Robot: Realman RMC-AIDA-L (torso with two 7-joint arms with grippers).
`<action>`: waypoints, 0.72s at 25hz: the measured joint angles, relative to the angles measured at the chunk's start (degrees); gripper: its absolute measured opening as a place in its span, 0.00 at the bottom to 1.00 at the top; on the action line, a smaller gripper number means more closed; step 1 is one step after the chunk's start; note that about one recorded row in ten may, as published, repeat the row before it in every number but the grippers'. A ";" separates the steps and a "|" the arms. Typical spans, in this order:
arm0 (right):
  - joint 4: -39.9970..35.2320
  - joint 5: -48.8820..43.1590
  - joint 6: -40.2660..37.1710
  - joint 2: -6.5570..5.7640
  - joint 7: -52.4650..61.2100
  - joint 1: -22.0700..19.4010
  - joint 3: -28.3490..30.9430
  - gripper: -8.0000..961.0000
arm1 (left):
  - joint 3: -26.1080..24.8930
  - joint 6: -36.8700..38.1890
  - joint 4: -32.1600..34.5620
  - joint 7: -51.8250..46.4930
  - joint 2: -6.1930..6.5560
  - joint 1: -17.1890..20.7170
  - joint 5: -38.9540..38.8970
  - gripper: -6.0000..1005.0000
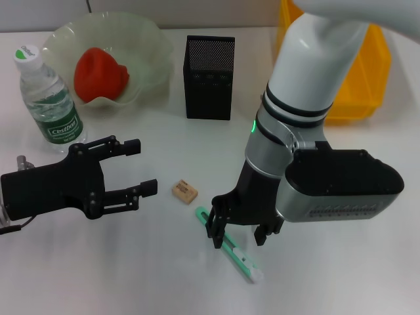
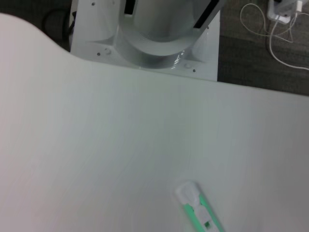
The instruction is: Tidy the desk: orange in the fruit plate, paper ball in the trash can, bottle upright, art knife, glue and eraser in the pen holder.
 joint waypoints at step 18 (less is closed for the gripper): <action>-0.39 2.58 3.88 0.00 -2.26 0.17 -4.32 0.67 | 0.01 -0.71 0.00 0.00 -0.05 0.38 0.14 0.80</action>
